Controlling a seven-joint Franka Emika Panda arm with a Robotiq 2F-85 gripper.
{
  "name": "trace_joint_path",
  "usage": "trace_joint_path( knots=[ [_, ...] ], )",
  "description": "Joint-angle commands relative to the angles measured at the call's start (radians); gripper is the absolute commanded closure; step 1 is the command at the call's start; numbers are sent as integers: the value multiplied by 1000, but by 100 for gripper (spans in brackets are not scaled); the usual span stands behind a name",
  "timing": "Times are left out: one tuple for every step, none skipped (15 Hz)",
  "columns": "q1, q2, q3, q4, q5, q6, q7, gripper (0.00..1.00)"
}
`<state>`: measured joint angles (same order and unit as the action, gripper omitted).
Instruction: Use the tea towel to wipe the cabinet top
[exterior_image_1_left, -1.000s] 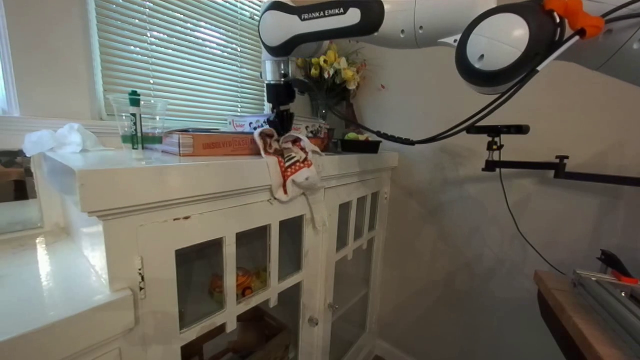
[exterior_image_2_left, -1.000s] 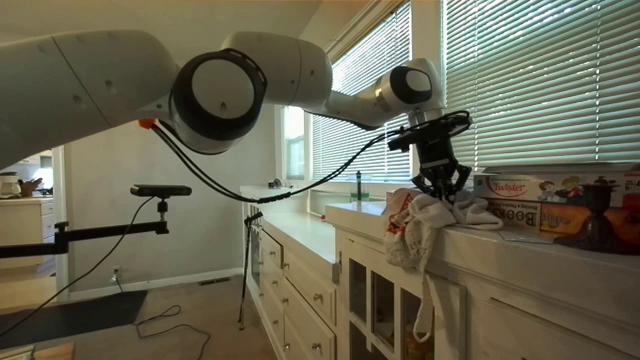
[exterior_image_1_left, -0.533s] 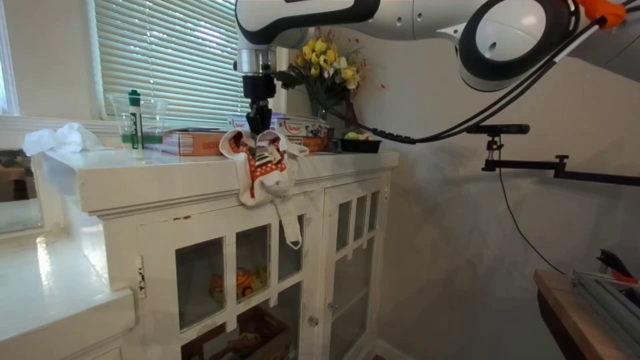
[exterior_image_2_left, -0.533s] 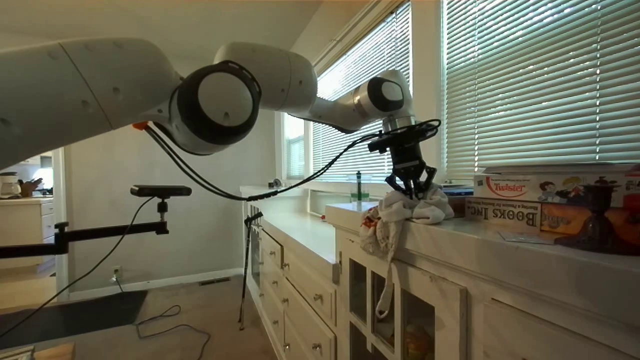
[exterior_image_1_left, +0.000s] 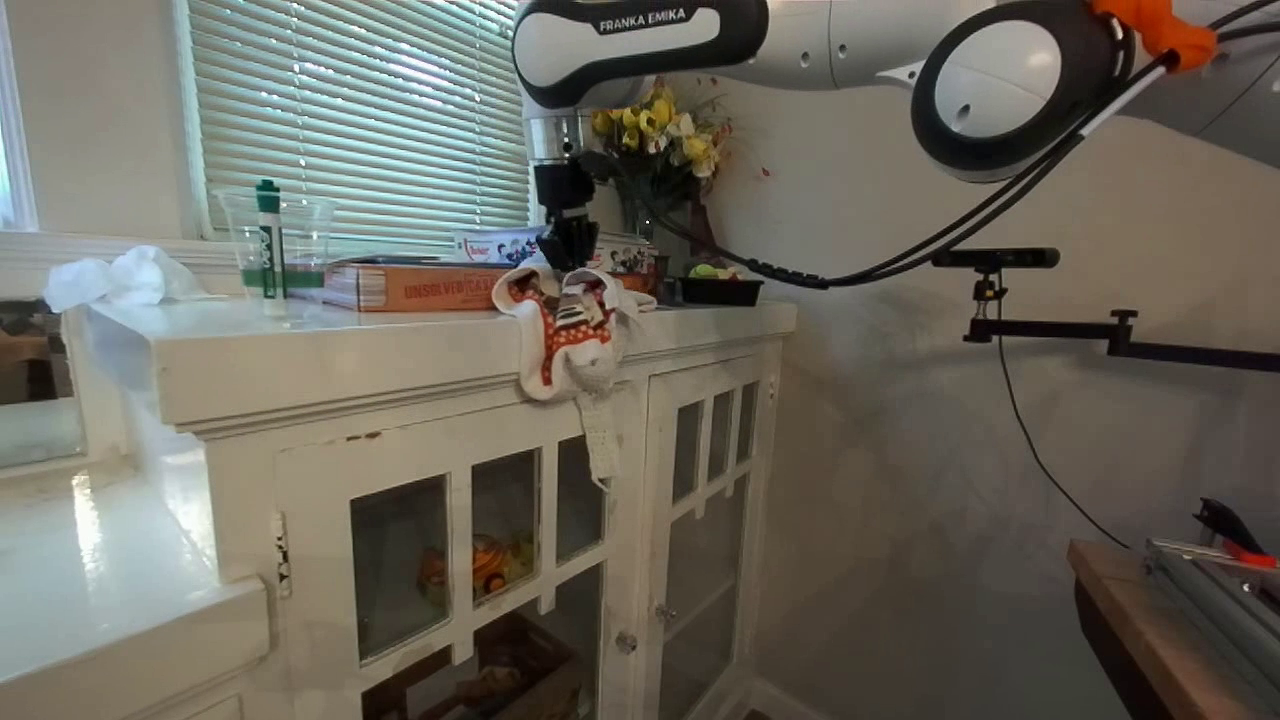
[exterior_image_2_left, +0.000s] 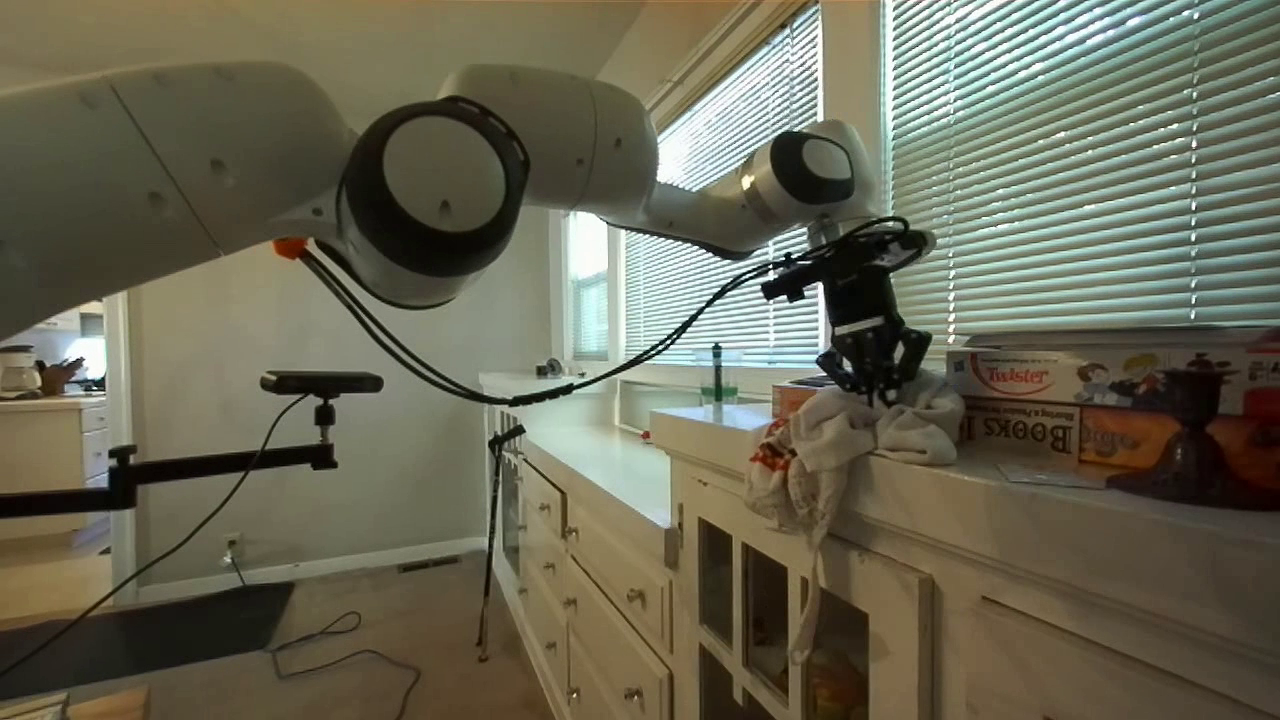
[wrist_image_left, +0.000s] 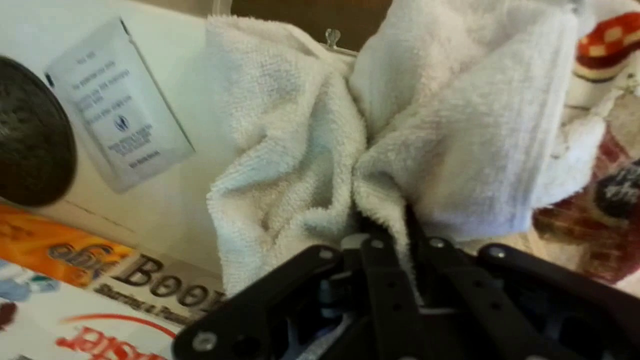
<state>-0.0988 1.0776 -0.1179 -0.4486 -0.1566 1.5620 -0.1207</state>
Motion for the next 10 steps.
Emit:
trace_joint_path(
  knots=[
    [-50, -28, -21, -21, 15, -41, 137, 98],
    [-65, -29, -24, -18, 14, -37, 149, 98],
    [-80, -29, -21, -15, 14, -25, 129, 98],
    [-93, -28, -18, -13, 12, -12, 95, 98],
    [-94, -28, -14, -11, 5, 0, 45, 98],
    [-91, -28, -7, -10, 3, 12, 1, 98],
    [-78, -27, 0, -10, -1, 27, -50, 98],
    [-67, -26, 6, -11, -3, 38, -90, 98],
    [-50, -24, 13, -13, -3, 44, -122, 98],
    [-31, -24, 20, -15, -5, 49, -152, 98]
  ],
)
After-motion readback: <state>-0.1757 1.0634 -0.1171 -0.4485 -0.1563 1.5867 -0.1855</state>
